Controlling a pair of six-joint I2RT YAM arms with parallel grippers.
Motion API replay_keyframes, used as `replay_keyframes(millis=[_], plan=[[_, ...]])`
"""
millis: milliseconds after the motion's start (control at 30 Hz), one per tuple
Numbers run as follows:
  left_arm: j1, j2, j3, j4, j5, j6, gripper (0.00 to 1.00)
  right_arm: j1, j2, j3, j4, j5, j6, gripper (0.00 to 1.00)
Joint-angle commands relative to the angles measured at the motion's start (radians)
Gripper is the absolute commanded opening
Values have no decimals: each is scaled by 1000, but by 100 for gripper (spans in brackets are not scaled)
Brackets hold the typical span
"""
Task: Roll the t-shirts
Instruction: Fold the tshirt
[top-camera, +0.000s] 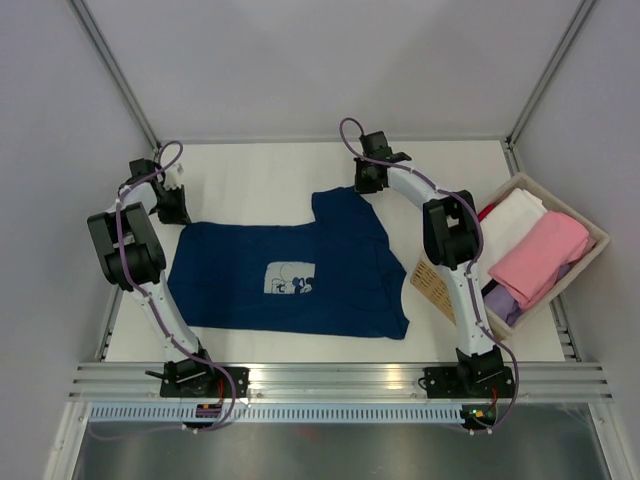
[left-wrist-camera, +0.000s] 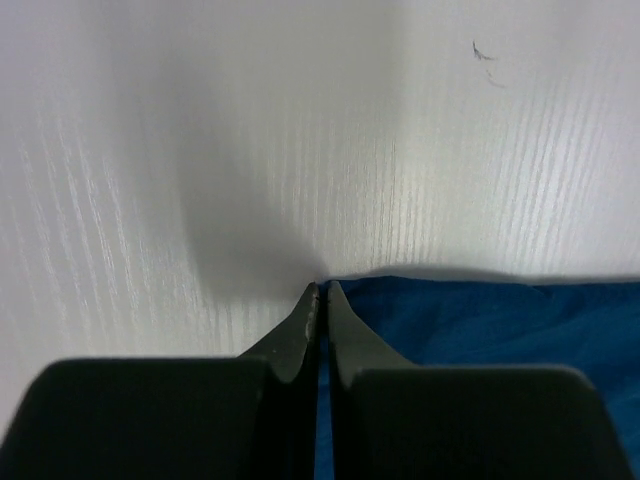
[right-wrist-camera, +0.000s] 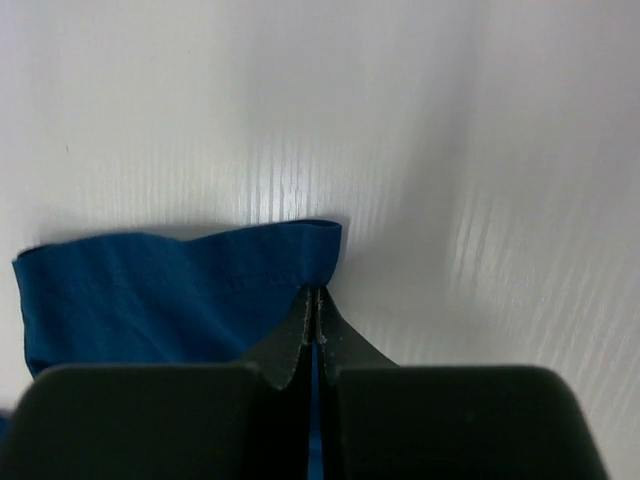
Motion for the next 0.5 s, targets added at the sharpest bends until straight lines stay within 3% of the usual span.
replay_keyframes(millis=[0, 467], plan=[[2, -74, -40, -18, 16, 21, 2, 2, -121, -93, -1, -24, 1, 0], [64, -307, -224, -6, 102, 150, 2, 5, -643, -694, 235, -52, 65, 0]])
